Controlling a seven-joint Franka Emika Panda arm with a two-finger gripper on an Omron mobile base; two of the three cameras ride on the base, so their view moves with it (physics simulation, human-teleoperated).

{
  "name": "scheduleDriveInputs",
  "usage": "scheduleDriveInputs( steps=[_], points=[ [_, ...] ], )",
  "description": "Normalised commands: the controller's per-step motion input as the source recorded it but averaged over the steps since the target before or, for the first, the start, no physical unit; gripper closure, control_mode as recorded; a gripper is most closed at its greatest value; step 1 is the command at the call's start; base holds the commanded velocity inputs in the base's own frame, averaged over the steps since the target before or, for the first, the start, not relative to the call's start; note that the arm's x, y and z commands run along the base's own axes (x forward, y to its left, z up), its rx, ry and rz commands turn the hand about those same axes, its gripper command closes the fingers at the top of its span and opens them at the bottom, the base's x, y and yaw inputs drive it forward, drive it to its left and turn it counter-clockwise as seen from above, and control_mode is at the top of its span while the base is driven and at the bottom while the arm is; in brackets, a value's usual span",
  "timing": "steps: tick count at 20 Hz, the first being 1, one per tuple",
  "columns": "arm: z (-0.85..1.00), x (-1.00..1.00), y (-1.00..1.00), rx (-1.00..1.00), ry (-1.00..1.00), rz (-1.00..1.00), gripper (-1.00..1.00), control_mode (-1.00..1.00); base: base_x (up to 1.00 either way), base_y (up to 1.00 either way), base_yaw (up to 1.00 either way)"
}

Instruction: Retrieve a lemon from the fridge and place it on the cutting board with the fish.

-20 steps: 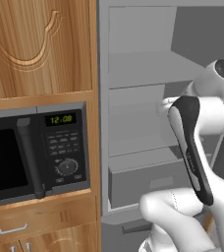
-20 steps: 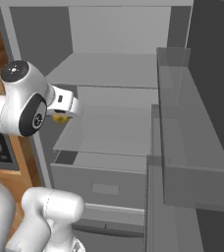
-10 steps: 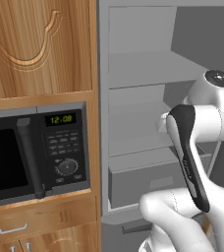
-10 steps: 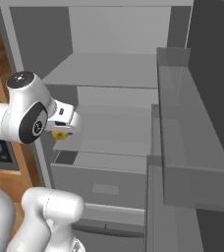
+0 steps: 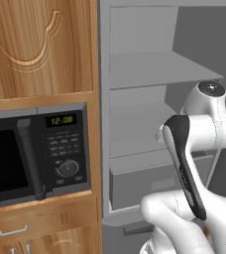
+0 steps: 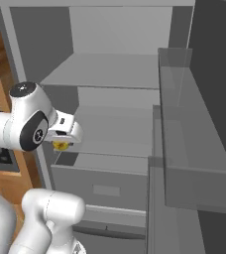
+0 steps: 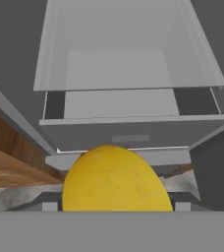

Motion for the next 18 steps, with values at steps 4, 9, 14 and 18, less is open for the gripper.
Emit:
scheduleDriveInputs(
  steps=[4, 9, 14, 18],
  points=[
    [0.0, 0.0, 0.0, 0.0, 0.0, 0.0, 1.0, -1.0, 0.0, 0.0, 0.0],
    [-0.01, -0.04, 0.0, 0.0, 0.01, 0.0, 1.0, 1.0, -0.49, 0.15, 0.0],
    [0.0, 0.0, 0.0, 0.0, 0.0, 0.0, 1.0, 1.0, -0.67, 0.45, 0.1],
    [0.0, 0.0, 0.0, 0.0, 0.0, 0.0, 1.0, 1.0, -0.42, 0.82, 0.4]
  ],
)
